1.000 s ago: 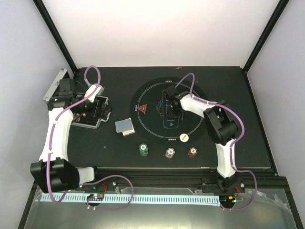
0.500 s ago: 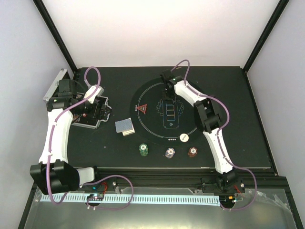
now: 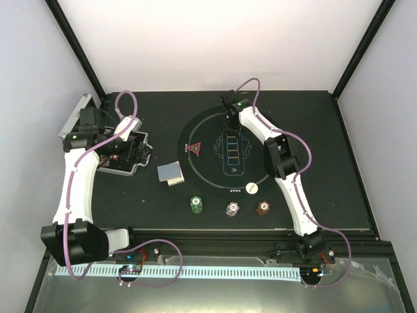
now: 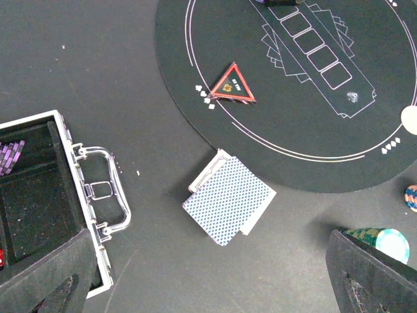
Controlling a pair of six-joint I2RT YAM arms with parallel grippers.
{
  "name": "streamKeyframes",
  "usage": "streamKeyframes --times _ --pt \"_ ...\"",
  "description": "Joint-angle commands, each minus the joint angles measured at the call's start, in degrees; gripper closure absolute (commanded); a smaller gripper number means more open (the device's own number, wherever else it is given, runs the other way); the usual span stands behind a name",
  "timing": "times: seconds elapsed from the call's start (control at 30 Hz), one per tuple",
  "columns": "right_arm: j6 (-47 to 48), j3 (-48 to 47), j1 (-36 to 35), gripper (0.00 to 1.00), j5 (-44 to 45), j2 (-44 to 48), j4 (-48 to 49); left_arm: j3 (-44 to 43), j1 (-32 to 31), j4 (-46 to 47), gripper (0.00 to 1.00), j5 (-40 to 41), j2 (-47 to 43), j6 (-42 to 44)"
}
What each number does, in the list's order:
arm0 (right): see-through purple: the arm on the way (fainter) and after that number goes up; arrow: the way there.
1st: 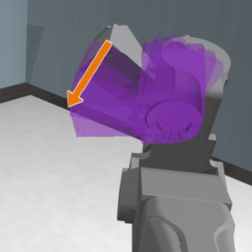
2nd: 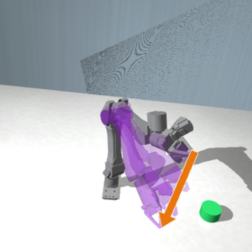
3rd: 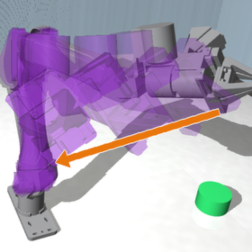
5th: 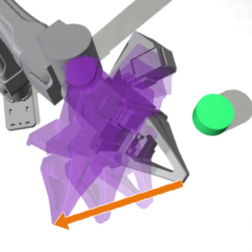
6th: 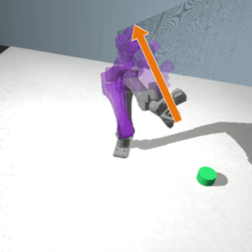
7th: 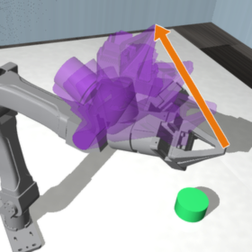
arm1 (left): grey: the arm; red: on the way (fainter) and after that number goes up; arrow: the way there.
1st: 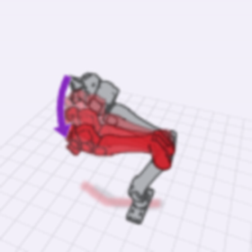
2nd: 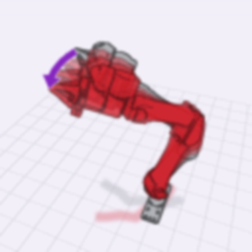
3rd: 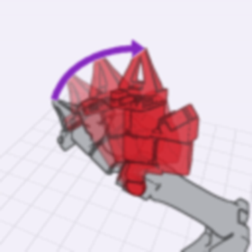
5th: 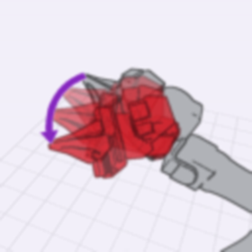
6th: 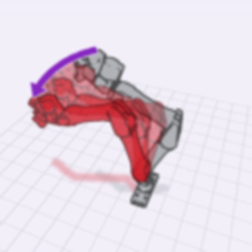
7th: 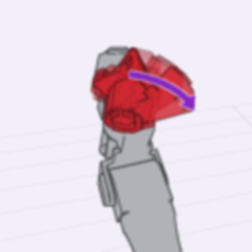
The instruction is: Distribute texas hold em gaming equipment
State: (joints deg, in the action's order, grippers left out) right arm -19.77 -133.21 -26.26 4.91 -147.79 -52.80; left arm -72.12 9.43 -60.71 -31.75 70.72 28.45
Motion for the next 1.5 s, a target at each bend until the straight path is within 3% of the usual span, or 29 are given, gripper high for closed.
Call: streamKeyframes --times 0.0,0.13,0.4,0.57,1.0,1.47 --pt "3.2 4.6 -0.2 0.54 -0.3 7.6 0.6 -2.6 0.5 -2.9 0.01 -2.4 -0.7 2.2" --pt "4.8 19.8 -2.2 0.31 0.6 20.1 4.6 -2.2 0.5 -3.2 0.01 -4.1 -0.6 3.2" --pt "-2.2 57.5 -8.4 0.24 4.2 44.4 11.1 -2.5 0.6 -8.3 0.01 -6.8 0.4 10.0" --pt "-7.1 72.0 -13.9 0.24 5.9 52.9 12.7 -1.3 0.5 -11.0 0.01 -8.2 -0.1 15.1" --pt "-10.9 78.6 -17.6 0.24 6.5 55.0 11.8 -2.5 0.5 -11.5 0.01 -7.4 -1.8 14.9" --pt "-11.7 83.7 -14.7 0.43 6.2 53.5 15.8 -4.0 0.6 -12.0 0.01 -7.1 -0.6 13.8"
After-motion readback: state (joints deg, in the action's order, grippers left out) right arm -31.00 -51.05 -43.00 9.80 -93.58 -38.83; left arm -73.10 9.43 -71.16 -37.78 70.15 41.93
